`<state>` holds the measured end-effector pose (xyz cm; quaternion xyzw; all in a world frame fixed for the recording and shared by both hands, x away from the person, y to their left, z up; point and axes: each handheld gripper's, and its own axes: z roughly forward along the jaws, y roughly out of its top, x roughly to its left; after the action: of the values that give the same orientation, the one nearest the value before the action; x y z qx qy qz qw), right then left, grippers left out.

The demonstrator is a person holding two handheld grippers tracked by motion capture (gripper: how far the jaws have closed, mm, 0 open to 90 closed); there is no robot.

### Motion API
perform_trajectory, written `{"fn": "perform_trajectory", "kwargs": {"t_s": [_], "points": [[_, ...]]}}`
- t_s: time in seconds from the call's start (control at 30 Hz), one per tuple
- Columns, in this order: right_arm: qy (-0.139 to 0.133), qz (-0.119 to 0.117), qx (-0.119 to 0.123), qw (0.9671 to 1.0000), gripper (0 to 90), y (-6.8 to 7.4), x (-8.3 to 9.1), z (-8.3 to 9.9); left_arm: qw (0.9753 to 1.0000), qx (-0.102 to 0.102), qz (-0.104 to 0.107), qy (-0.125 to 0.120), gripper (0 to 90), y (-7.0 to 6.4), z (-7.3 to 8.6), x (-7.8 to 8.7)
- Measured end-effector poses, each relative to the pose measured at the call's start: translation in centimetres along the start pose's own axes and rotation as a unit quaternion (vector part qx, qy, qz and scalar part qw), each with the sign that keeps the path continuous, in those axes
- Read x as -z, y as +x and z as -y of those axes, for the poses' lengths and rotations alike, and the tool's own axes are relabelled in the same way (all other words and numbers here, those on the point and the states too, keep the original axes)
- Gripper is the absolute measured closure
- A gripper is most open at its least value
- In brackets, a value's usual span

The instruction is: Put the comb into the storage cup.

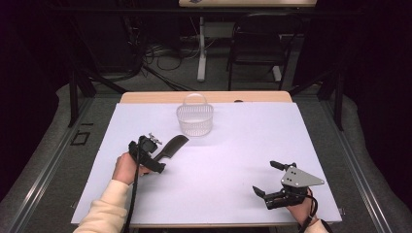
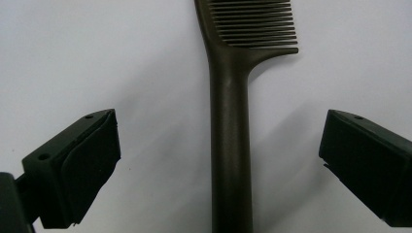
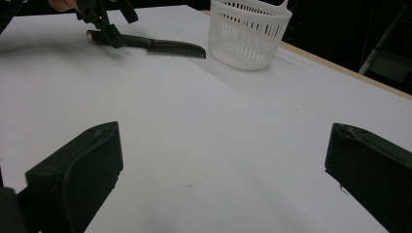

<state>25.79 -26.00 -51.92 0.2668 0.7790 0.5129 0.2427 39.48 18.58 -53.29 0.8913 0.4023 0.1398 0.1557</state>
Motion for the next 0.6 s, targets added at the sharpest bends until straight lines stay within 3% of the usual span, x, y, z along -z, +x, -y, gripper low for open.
{"fn": "perform_trajectory", "kwargs": {"t_s": [0.17,0.3,0.43,0.6], "points": [[0.002,-0.002,0.001,1.0,0.0,0.0,0.0,0.0,1.0,0.004,-0.001,0.006,10.4,0.0,-0.1,-0.2],[0.005,-0.001,-0.002,1.0,0.0,-0.1,-0.1,0.0,1.0,0.007,0.002,0.005,23.4,0.0,-0.4,-0.3],[0.006,-0.004,-0.003,1.0,0.0,0.0,-0.2,0.0,0.9999,0.0,-0.006,0.009,37.3,-0.1,-0.8,-0.2],[0.008,-0.003,-0.002,1.0,0.0,-0.1,-0.3,0.1,0.9997,-0.009,-0.012,0.021,48.2,-0.1,-1.6,0.1]]}}
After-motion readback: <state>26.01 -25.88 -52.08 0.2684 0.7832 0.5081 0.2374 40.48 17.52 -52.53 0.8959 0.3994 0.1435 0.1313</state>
